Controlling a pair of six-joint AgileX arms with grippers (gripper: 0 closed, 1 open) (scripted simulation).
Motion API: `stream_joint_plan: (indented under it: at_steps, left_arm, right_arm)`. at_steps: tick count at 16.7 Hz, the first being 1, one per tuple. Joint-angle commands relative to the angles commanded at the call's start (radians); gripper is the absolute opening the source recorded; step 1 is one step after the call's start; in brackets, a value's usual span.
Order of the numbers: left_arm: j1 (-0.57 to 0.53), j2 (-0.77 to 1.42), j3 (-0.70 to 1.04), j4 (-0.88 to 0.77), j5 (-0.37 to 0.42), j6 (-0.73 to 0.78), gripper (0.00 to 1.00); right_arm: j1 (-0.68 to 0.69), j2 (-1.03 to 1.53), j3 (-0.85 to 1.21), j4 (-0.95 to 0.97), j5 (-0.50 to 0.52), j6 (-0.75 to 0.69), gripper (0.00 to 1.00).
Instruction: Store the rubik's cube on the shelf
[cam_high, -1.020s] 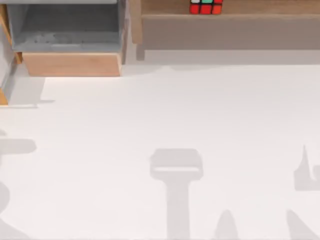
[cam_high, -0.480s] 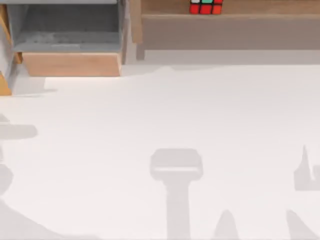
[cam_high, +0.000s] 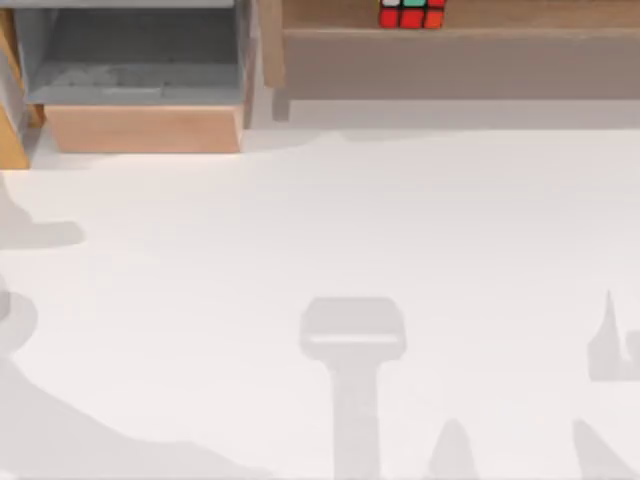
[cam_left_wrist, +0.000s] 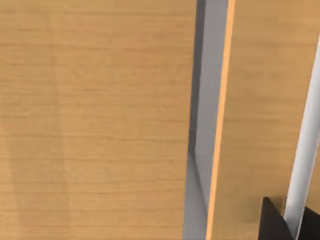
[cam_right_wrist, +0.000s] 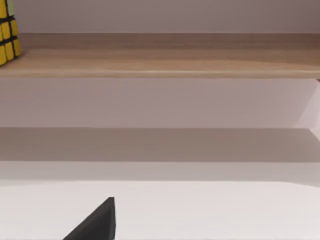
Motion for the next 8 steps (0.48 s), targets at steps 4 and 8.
stream_joint_plan:
  at_steps: [4,8]
  left_arm:
    - [-0.015,0.03,0.061,-0.031,-0.013,-0.003,0.0]
    - [-0.049,0.094,0.198,-0.104,-0.045,-0.002,0.0]
  right_arm:
    - [0.0,0.0,0.0,0.0,0.0,0.0,1.0]
    - [0.0,0.0,0.0,0.0,0.0,0.0,1.0]
